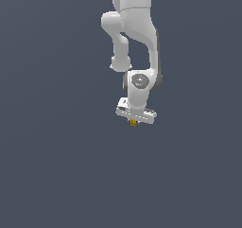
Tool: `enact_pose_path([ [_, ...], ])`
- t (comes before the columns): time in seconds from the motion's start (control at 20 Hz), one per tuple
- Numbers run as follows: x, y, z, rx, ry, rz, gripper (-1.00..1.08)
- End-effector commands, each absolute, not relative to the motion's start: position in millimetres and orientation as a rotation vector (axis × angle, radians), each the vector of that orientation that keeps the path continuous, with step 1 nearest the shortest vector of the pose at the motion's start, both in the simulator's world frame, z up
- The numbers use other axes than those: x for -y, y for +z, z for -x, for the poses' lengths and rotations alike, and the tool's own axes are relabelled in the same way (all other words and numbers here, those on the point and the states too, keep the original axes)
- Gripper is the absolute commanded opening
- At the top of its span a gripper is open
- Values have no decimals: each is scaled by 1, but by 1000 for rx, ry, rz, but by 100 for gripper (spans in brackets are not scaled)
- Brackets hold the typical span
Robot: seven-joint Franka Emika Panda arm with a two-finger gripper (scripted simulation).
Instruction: Pick up the object and move it to a goal position.
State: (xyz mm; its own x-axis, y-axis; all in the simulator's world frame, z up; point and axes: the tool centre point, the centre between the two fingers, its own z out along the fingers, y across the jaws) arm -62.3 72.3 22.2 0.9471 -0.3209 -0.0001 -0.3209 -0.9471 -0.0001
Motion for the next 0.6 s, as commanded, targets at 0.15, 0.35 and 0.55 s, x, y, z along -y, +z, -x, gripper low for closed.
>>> enact_pose_path([
  [0.15, -72, 22, 62, -511, 0, 3100, -100],
  [0.35, -72, 25, 61, -511, 0, 3100, -100],
  [0.55, -71, 35, 57, -511, 0, 3100, -100],
])
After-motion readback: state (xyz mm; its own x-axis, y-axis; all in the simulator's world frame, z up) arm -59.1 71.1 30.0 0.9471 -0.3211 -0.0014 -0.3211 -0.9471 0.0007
